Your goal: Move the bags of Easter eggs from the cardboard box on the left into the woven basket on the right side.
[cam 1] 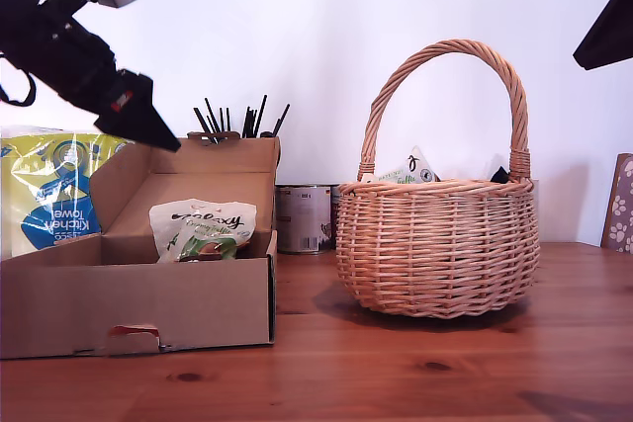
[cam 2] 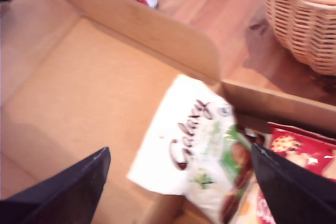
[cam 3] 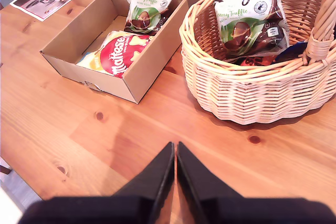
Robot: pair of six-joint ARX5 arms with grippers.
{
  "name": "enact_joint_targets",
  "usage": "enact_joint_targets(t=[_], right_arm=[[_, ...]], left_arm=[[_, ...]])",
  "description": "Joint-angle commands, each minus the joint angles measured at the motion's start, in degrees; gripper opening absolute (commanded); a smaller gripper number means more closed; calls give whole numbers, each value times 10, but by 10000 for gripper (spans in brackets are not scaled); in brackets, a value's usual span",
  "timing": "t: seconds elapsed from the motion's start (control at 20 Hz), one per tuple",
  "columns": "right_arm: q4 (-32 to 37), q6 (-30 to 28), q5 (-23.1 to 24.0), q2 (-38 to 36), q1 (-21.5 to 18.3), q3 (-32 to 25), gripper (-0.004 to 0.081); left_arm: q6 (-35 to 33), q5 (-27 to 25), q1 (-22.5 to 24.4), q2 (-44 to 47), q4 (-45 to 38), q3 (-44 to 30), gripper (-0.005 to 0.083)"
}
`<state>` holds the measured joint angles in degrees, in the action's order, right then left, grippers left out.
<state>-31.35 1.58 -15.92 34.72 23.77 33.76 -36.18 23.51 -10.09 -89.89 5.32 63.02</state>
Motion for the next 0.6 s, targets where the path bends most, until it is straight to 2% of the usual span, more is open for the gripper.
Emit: enact_joint_targets(t=[0.0,0.1,0.3,0.55], right_arm=[[2,-1,0,0,3,5,-13],[2,-1,0,0,3,5,-13],[2,-1,0,0,3,5,-13],[2,-1,0,8,3,5,-13]], left_arm=[[-3,19,3,-32,10,28,785],[-18,35,6,-65,60,76,785],[-47,37,6,-149,168,181,783],[-54,34,5,-238,222,257,783]])
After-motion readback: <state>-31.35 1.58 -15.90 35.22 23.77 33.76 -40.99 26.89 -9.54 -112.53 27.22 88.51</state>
